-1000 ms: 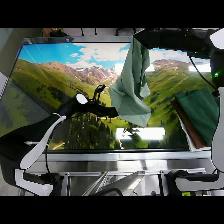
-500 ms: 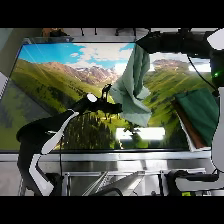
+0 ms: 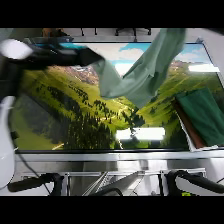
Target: Fold the shirts.
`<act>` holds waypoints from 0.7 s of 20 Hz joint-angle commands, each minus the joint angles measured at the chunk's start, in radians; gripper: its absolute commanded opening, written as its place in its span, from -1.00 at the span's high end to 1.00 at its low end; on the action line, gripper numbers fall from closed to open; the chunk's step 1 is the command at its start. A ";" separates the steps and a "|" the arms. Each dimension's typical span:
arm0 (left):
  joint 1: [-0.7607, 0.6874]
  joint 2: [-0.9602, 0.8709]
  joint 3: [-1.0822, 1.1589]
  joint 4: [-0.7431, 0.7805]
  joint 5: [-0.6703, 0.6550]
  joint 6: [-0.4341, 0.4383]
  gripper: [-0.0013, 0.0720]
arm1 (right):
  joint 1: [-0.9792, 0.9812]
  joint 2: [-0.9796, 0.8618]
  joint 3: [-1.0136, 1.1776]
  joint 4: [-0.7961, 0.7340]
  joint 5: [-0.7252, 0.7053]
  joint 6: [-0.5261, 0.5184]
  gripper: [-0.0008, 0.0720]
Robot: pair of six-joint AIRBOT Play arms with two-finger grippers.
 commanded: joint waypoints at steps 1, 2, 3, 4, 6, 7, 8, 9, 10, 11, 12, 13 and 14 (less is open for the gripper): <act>0.176 0.239 0.209 0.001 -0.064 -0.037 0.94 | -0.039 0.138 0.037 0.004 -0.122 -0.060 0.92; 0.231 0.290 0.244 0.001 -0.059 -0.037 0.94 | -0.039 0.175 0.037 0.004 -0.154 -0.071 0.92; 0.295 0.343 0.266 0.002 -0.052 -0.037 0.94 | -0.039 0.203 0.037 0.004 -0.177 -0.071 0.92; 0.359 0.387 0.263 0.001 -0.040 -0.037 0.94 | -0.039 0.224 0.037 0.005 -0.193 -0.091 0.92; 0.504 0.476 0.180 0.002 -0.008 -0.036 0.94 | -0.039 0.233 0.037 0.011 -0.197 -0.109 0.92; 0.568 0.500 0.123 -0.001 -0.014 -0.037 0.94 | -0.039 0.217 0.037 0.014 -0.190 -0.108 0.92; 0.618 0.514 0.058 -0.002 -0.028 -0.038 0.94 | -0.039 0.188 0.037 0.029 -0.173 -0.108 0.92; 0.647 0.520 -0.022 -0.002 -0.040 -0.038 0.94 | -0.039 0.148 0.037 0.052 -0.146 -0.108 0.92; 0.650 0.512 -0.110 -0.002 -0.042 -0.036 0.94 | -0.039 0.092 0.037 0.084 -0.106 -0.107 0.92; 0.633 0.489 -0.194 -0.002 -0.046 -0.035 0.93 | -0.039 0.023 0.037 0.118 -0.058 -0.101 0.92; 0.597 0.449 -0.280 -0.001 -0.048 -0.023 0.93 | -0.039 -0.056 0.037 0.143 -0.011 -0.080 0.92; 0.550 0.398 -0.360 0.002 -0.041 0.004 0.93 | -0.039 -0.144 0.037 0.156 0.027 -0.060 0.92; 0.504 0.337 -0.436 0.002 -0.018 0.045 0.93 | -0.037 -0.228 0.033 0.160 0.047 -0.039 0.92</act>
